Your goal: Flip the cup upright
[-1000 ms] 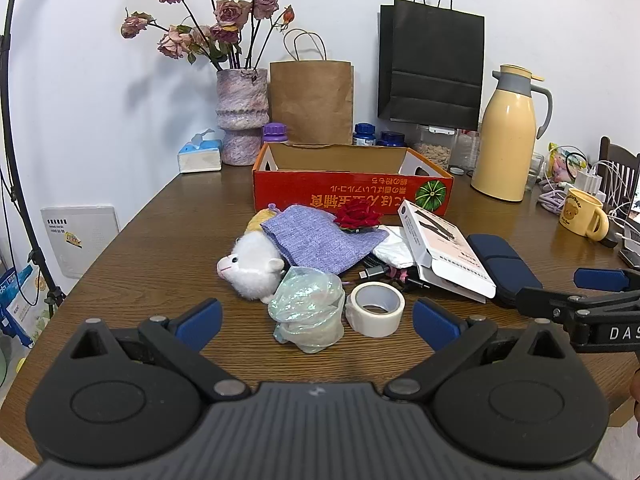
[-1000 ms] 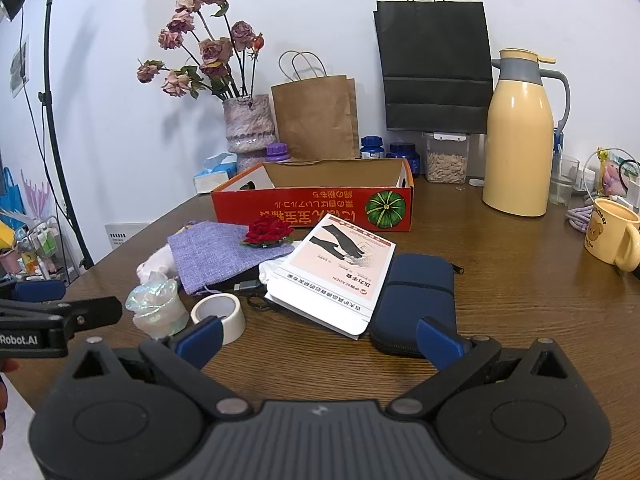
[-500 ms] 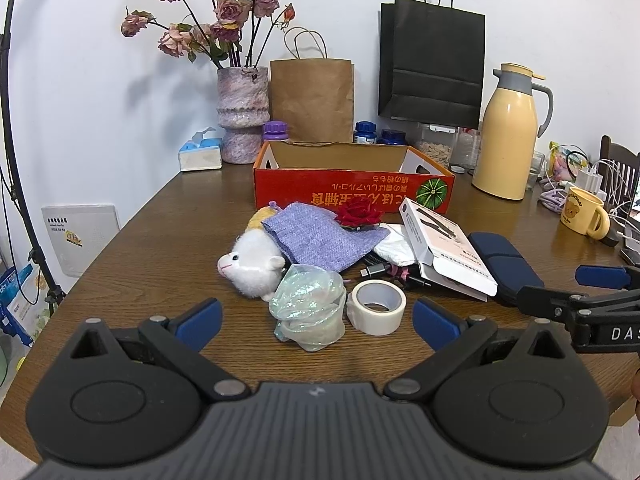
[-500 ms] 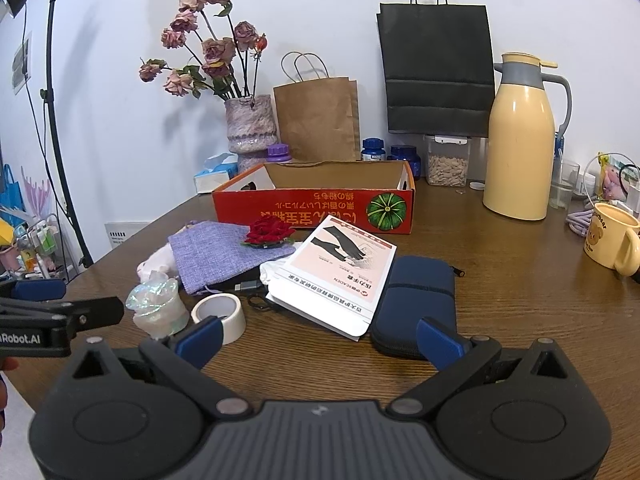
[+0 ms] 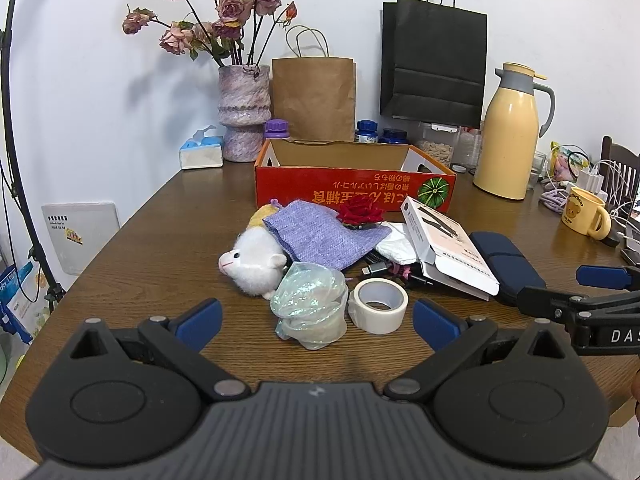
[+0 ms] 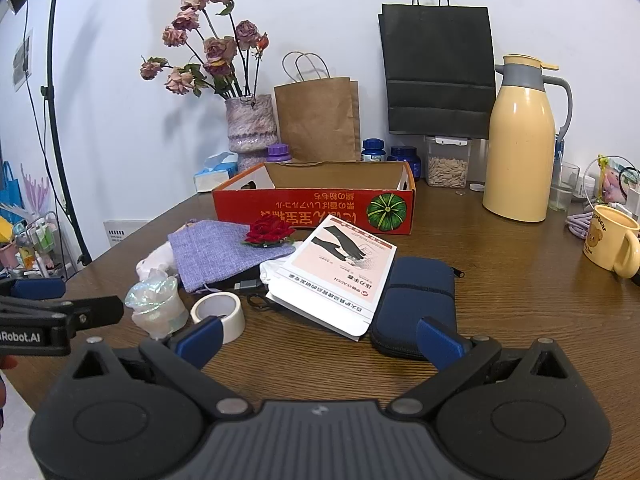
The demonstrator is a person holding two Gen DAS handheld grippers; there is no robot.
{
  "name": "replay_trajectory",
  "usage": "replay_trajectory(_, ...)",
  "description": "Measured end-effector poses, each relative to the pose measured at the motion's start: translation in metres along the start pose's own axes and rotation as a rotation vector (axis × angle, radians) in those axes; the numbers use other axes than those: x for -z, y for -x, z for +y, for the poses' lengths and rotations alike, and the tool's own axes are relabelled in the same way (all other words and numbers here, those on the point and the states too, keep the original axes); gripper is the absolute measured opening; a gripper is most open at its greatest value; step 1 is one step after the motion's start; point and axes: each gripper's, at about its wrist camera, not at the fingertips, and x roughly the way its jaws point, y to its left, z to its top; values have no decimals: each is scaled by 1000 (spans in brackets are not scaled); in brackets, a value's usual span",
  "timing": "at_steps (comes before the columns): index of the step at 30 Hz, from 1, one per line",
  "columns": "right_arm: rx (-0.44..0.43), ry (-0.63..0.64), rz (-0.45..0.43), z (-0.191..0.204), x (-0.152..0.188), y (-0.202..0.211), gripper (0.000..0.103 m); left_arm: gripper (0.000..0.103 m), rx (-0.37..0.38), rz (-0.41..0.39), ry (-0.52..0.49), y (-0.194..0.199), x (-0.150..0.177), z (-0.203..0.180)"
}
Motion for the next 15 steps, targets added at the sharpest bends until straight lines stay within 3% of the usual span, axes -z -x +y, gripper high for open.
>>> replay_trajectory(15,4,11,-7,2,0,0,103,103,-7,-1,3,-1,3,3)
